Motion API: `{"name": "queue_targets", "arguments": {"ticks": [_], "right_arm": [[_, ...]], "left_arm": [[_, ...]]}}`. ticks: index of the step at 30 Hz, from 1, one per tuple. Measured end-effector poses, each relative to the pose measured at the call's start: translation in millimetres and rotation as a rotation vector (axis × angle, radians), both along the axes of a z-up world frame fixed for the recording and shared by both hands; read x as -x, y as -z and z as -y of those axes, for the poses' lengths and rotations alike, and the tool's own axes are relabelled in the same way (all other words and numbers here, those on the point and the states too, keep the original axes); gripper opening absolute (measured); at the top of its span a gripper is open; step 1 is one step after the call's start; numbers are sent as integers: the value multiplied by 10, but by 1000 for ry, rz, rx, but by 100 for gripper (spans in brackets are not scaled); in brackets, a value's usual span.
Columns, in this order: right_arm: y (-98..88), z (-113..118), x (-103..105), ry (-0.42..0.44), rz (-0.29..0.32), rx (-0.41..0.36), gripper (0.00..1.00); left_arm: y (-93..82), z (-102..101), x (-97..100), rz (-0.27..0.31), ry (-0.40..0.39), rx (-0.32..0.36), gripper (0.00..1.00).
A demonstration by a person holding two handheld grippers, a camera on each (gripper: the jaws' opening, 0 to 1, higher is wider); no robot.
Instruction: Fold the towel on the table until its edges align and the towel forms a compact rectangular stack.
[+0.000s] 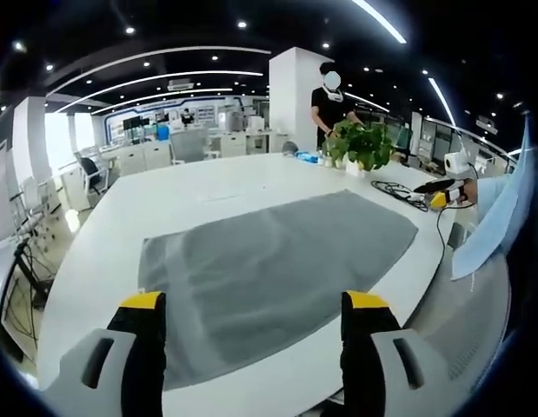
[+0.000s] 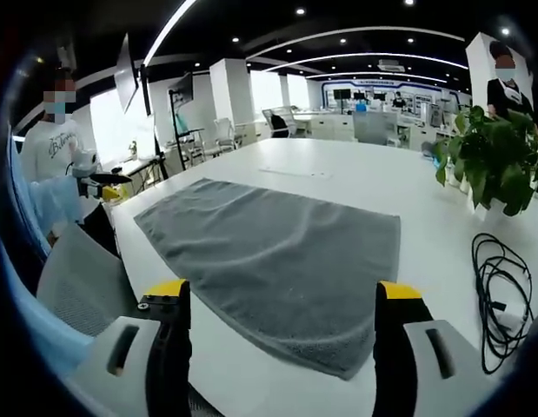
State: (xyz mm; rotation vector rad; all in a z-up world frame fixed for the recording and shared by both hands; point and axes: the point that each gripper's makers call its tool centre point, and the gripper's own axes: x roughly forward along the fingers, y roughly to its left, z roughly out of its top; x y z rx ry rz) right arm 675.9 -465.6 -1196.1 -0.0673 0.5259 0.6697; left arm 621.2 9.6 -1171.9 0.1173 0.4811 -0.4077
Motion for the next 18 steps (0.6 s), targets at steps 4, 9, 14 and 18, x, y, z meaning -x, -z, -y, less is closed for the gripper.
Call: {"name": "queue_targets", "arguments": {"ticks": [4, 9, 14, 18], "right_arm": [[3, 19, -30, -5, -4, 2, 88], [1, 66, -86, -10, -6, 8, 88], [-19, 96, -141, -17, -5, 13, 88], [-32, 179, -243, -21, -4, 13, 88]], "left_arm": [[-4, 25, -20, 0, 0, -1, 86], [-6, 134, -63, 0, 11, -5, 85], [-91, 374, -62, 6, 21, -7, 86], [-118, 478, -74, 12, 37, -12, 86]]}}
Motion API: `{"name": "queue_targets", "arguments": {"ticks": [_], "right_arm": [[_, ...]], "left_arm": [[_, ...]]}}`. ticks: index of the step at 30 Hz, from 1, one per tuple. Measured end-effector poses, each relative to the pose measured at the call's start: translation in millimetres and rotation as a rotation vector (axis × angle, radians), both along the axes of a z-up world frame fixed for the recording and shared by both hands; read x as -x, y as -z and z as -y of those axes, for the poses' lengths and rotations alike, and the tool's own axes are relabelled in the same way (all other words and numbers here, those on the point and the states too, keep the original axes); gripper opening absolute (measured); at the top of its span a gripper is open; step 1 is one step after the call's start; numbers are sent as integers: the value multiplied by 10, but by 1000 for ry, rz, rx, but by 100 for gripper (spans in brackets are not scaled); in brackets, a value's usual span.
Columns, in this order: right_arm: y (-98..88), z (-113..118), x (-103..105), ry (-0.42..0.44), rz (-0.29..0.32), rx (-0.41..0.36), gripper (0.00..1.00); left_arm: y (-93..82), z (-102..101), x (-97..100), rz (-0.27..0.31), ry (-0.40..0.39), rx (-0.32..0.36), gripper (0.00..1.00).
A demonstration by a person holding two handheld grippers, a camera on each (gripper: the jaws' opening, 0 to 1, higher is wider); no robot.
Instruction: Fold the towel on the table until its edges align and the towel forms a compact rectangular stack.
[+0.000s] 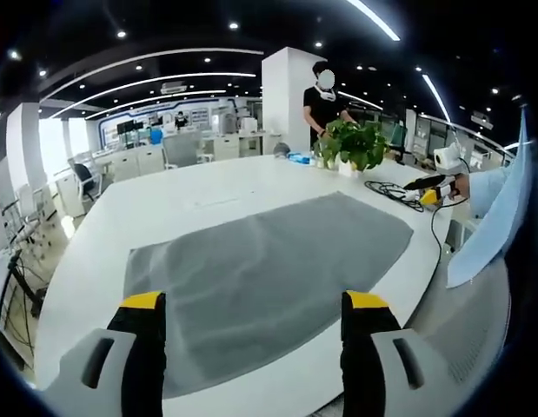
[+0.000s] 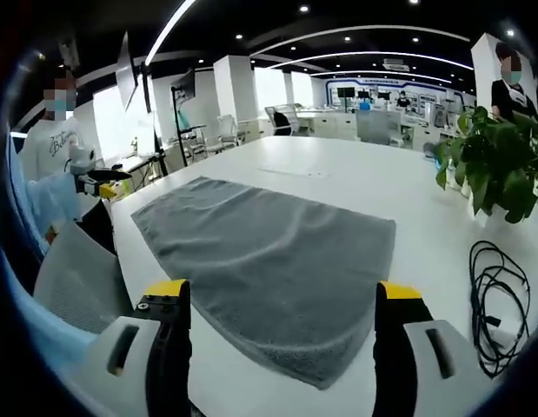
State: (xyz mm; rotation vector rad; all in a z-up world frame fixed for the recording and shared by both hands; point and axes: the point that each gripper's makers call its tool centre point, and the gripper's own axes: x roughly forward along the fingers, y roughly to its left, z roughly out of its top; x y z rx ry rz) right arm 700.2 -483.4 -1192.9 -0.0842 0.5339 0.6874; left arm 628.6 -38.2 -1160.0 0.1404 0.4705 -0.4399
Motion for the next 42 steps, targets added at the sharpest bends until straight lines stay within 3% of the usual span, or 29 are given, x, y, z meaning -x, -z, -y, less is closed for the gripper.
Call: {"name": "queue_targets", "arguments": {"ticks": [21, 42], "right_arm": [[-173, 271, -511, -96, 34, 50, 87], [-284, 474, -1052, -170, 51, 75, 87]], "left_arm": [[-131, 699, -57, 13, 74, -15, 85], [-303, 1573, -155, 38, 137, -27, 83]]}}
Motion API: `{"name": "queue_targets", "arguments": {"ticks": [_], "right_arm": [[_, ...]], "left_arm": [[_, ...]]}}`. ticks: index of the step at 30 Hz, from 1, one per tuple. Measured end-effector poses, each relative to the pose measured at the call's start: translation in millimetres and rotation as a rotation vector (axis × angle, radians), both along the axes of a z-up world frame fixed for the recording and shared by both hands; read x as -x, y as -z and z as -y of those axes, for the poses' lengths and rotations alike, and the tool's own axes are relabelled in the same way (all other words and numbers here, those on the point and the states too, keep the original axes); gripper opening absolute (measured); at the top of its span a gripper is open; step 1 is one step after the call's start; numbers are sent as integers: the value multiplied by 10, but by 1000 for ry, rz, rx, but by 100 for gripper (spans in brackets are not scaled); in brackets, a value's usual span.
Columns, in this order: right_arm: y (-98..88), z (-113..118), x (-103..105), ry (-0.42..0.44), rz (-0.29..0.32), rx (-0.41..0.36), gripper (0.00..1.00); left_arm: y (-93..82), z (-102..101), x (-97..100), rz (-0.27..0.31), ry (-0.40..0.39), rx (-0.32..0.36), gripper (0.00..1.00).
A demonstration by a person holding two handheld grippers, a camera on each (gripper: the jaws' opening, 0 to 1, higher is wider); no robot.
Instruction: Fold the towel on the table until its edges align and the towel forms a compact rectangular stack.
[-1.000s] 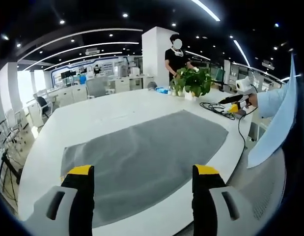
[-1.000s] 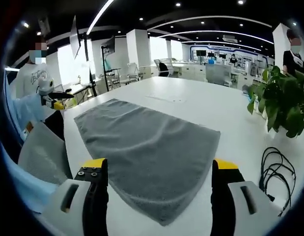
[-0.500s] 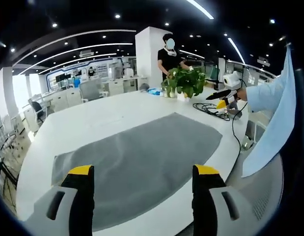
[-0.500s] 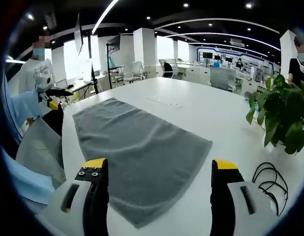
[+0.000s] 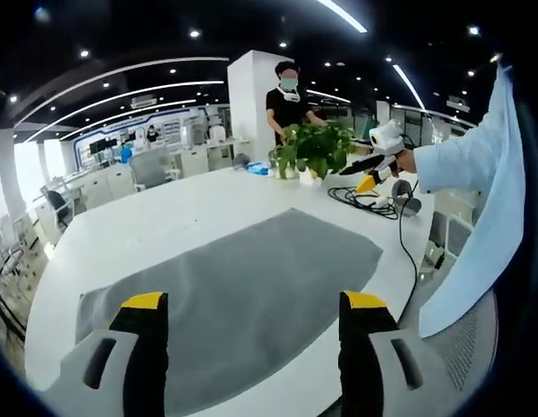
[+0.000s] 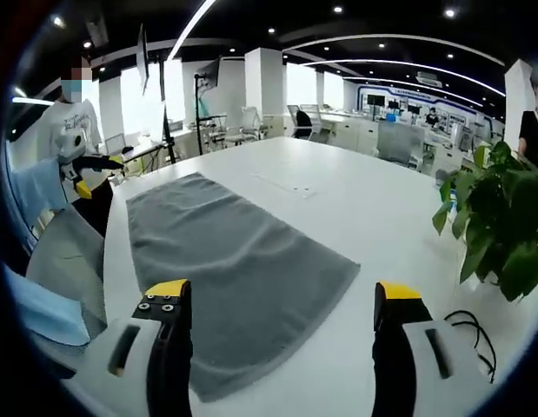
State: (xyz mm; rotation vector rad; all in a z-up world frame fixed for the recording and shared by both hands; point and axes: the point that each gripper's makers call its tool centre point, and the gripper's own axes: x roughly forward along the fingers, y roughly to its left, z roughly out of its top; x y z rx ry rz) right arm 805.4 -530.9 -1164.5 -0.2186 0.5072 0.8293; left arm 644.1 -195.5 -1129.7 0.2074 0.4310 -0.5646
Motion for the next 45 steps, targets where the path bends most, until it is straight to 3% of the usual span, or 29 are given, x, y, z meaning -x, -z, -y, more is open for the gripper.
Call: {"name": "queue_targets", "arguments": {"ticks": [7, 26, 34, 45], "right_arm": [[-12, 69, -230, -7, 0, 9, 86], [-111, 74, -757, -57, 15, 39, 86], [-70, 102, -984, -76, 5, 48, 84], [-149, -57, -927, -120, 8, 57, 84]], "left_arm": [[-15, 375, -17, -2, 63, -8, 82], [28, 1107, -137, -10, 176, -21, 81], [51, 1387, -216, -9, 221, -36, 78], [76, 1739, -301, -21, 264, -69, 77]]}}
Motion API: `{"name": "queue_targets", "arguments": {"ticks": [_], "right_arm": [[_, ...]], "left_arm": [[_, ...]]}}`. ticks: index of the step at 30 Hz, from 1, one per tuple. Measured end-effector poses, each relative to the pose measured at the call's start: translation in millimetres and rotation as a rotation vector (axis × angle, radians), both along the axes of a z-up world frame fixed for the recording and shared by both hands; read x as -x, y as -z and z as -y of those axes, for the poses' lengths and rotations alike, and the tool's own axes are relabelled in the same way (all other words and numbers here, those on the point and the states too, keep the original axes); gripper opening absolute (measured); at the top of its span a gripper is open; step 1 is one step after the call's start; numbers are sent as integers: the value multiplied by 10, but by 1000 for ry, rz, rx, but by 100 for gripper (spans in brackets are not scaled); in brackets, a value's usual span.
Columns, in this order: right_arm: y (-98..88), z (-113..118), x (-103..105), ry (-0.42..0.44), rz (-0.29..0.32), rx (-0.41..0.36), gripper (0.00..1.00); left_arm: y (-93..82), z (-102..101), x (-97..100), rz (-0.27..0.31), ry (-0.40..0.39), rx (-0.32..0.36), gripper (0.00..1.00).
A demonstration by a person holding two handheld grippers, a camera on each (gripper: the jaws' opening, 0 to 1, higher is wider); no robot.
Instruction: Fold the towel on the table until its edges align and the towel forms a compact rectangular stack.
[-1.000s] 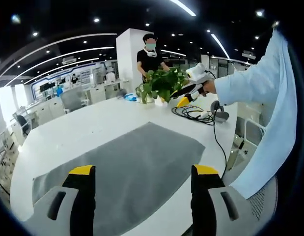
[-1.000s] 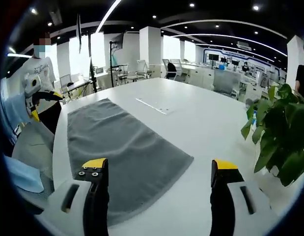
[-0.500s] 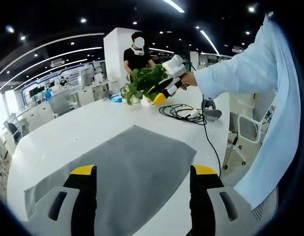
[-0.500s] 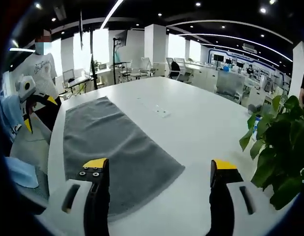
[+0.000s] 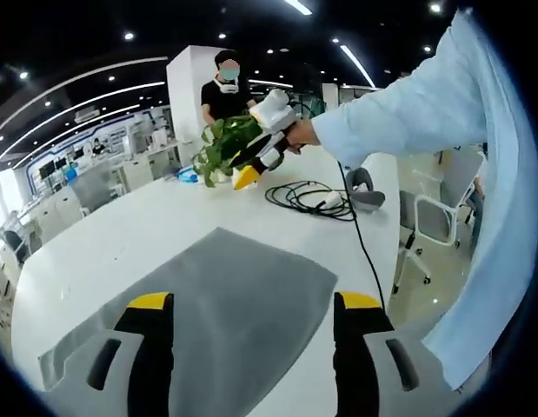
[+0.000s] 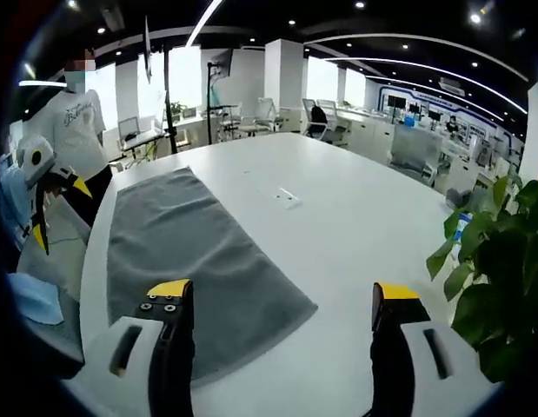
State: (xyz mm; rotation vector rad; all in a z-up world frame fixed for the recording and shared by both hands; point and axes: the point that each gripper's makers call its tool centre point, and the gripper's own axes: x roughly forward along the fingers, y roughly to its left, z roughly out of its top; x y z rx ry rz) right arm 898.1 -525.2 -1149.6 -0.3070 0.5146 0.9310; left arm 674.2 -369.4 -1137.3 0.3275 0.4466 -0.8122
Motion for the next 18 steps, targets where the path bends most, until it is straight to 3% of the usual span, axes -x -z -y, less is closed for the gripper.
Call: {"name": "queue_targets", "arguments": {"ticks": [5, 18], "right_arm": [[-17, -106, 60, -15, -5, 2, 84], [89, 76, -295, -45, -30, 46, 81]], "left_arm": [[-3, 156, -47, 4, 26, -11, 77], [28, 486, -122, -5, 71, -6, 76]]}}
